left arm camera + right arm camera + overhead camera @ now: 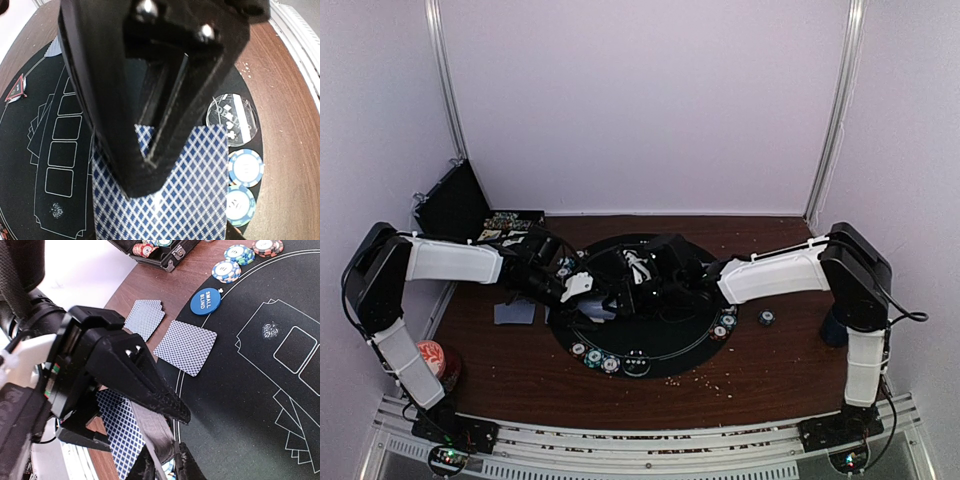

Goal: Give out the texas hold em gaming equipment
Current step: Pick up the poker card from the face-down deck piles.

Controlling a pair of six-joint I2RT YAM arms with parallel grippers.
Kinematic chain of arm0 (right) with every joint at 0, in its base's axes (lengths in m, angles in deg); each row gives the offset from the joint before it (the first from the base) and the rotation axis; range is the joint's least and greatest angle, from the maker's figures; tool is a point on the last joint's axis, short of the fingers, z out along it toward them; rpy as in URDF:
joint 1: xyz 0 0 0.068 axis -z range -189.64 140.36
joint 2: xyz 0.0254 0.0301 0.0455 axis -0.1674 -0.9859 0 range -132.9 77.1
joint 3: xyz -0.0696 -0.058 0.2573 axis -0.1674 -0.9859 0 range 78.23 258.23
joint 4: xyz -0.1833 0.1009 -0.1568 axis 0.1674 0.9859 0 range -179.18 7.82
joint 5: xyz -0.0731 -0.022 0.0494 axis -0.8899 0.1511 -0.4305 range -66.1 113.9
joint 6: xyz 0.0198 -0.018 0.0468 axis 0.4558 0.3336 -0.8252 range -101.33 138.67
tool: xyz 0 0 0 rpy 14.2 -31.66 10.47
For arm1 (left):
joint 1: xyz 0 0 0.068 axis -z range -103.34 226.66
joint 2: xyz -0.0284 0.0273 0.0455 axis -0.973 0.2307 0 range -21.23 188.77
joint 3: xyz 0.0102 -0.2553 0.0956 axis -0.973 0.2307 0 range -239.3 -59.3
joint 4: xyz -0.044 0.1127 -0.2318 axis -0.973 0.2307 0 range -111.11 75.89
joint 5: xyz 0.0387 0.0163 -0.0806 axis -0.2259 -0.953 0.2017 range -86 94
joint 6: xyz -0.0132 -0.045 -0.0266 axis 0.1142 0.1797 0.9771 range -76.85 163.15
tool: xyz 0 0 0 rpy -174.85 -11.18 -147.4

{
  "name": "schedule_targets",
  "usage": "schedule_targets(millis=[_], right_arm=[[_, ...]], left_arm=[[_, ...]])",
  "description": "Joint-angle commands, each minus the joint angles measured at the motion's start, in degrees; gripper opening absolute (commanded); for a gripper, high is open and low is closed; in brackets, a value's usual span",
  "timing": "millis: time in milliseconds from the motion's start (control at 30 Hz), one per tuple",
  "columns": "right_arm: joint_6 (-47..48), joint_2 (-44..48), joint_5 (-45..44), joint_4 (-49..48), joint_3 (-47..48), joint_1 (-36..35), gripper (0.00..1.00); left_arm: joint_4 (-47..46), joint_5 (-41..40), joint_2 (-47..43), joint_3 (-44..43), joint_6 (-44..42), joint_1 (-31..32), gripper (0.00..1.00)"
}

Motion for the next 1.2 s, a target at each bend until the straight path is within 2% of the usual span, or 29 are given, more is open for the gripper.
schedule_targets(millis=[0, 133, 333, 567, 900, 1033, 1167], right_arm=[[1.3, 3.3, -0.8, 1.6, -1.3, 0.7, 0.13], [1.8, 4.4, -0.9, 2.3, -2.0, 0.6, 0.12], [2.0, 4.9, 0.3, 1.7, -2.7, 0.4, 0.00], [0.3, 6.8, 1.6, -0.5, -5.1, -0.1, 0.00], [-3.5, 25.5, -11.9, -3.2, -21.2, 0.0, 0.00], [-8.7, 33.5, -20.8, -3.9, -28.8, -0.1, 0.00], [-16.4, 39.0, -28.9, -9.2, -38.9, -0.4, 0.00]], left_arm=[[1.0, 2.6, -0.2, -0.9, -0.9, 0.3, 0.42], [1.0, 2.6, -0.1, -1.0, -0.9, 0.3, 0.43], [1.1, 2.5, 0.2, -1.2, -0.9, 0.3, 0.43], [1.2, 2.4, 0.3, -1.2, -0.9, 0.2, 0.43], [1.5, 2.1, 0.8, -1.6, -0.8, 0.3, 0.42], [1.5, 2.0, 1.0, -1.8, -0.7, 0.3, 0.42], [1.5, 1.9, 1.3, -1.9, -0.6, 0.3, 0.42]])
